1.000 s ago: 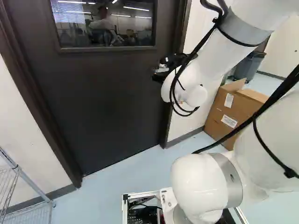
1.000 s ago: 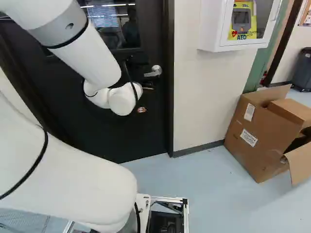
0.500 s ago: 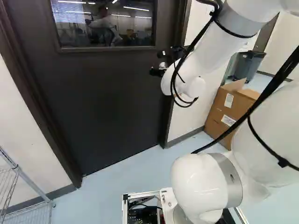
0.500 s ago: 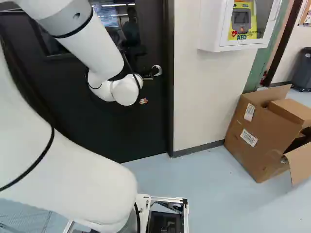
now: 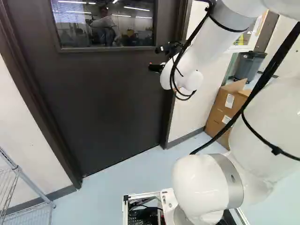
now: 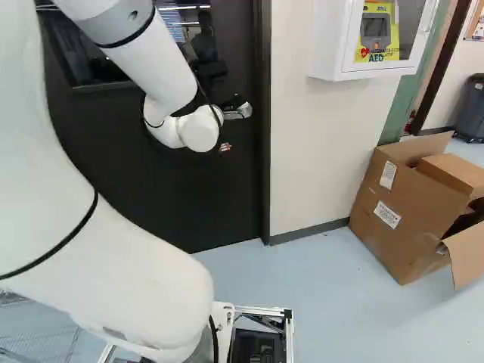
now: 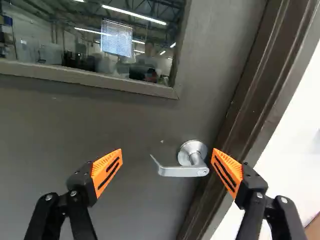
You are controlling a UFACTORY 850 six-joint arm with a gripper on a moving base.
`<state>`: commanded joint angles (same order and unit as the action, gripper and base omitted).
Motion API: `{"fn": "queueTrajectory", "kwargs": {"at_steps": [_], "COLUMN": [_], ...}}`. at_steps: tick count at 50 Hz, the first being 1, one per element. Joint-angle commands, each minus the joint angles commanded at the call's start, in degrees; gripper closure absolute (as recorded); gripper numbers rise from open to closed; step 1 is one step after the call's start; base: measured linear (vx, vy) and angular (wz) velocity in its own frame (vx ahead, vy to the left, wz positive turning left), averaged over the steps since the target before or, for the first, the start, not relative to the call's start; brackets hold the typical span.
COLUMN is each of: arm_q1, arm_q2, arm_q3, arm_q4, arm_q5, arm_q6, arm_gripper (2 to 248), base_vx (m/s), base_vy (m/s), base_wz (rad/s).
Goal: Open the door and move inside
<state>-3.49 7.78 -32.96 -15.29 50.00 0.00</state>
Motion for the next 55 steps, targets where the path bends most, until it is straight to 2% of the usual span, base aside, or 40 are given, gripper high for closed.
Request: {"fn": "queueTrajectory", "kwargs": {"at_steps": [30, 55], "arm_q1": [2.36, 2.68], "arm_q2": [-4.04, -7.5], "arm_q3": [-3.63, -4.01], "arm_q4": [0.0, 0.0], "arm_q5": [0.0, 0.0], "arm_q6": [0.0, 0.0], "arm_gripper": [3, 3], "base_vx": [0.0, 0.0], "base_vy": [0.0, 0.0], "base_wz": [0.0, 0.0]}}
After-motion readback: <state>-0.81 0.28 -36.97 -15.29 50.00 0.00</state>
